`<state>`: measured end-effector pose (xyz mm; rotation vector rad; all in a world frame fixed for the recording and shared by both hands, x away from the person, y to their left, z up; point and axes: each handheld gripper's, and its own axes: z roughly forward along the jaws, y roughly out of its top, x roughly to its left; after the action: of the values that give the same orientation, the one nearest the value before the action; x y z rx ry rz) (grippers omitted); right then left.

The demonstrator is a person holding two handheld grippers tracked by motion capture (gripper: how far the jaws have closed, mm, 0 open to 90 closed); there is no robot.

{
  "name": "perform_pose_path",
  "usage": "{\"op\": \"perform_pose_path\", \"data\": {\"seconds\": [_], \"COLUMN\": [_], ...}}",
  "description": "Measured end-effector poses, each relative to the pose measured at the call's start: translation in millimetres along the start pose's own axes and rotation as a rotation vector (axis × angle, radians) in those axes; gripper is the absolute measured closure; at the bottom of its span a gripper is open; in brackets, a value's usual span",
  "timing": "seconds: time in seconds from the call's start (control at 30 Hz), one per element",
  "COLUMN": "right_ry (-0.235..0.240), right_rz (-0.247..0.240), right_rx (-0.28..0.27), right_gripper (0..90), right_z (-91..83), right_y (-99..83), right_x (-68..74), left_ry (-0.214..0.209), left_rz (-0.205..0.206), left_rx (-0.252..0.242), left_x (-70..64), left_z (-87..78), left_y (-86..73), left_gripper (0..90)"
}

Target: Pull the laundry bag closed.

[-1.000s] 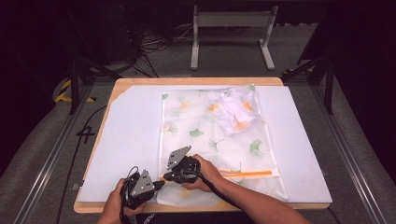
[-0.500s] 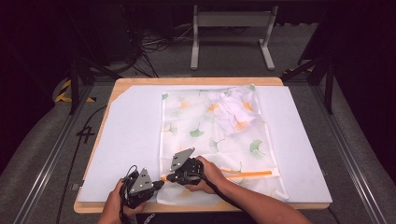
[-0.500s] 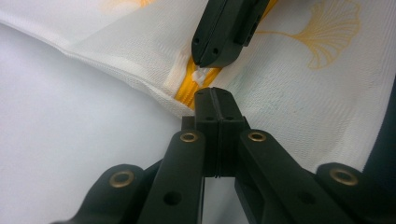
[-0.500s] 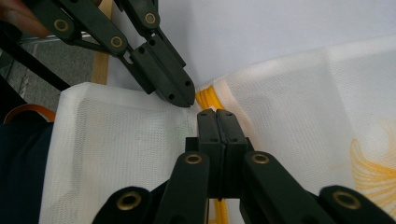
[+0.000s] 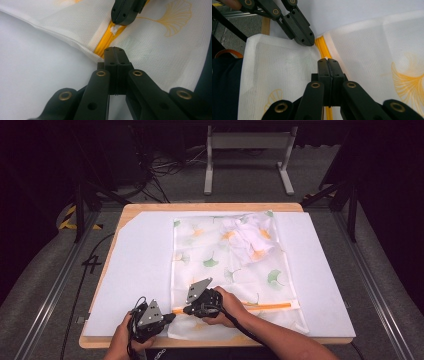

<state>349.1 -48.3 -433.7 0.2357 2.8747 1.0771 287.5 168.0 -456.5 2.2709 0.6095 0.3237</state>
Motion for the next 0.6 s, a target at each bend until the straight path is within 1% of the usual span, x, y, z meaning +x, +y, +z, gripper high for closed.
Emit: {"op": "perform_pose_path", "data": {"seconds": [0.17, 0.2, 0.43, 0.5, 0.6], "right_ry": [-0.002, -0.009, -0.024, -0.025, -0.027], "right_rz": [-0.004, 0.0, 0.002, 0.006, -0.001], "right_rx": [0.004, 0.006, 0.014, 0.01, 0.014], "right_gripper": [90.0, 90.0, 90.0, 90.0, 90.0], "right_z": [-2.4, -2.6, -7.4, -9.2, -11.3], "right_y": [-1.8, -1.9, -6.3, -6.8, -7.2], "right_x": [0.9, 1.8, 3.8, 4.8, 5.5], "left_ry": [0.006, 0.005, -0.008, -0.007, -0.004], "left_rz": [0.006, 0.005, -0.007, -0.006, -0.008], "left_rx": [0.007, 0.007, 0.006, 0.007, 0.006], "left_x": [-0.9, -0.7, 1.1, 1.2, 0.9], "left_z": [-0.7, -0.7, -1.5, -1.7, -1.7], "left_y": [0.3, 0.3, -0.9, -1.1, -1.5], "left_gripper": [90.0, 90.0, 90.0, 90.0, 90.0]}}
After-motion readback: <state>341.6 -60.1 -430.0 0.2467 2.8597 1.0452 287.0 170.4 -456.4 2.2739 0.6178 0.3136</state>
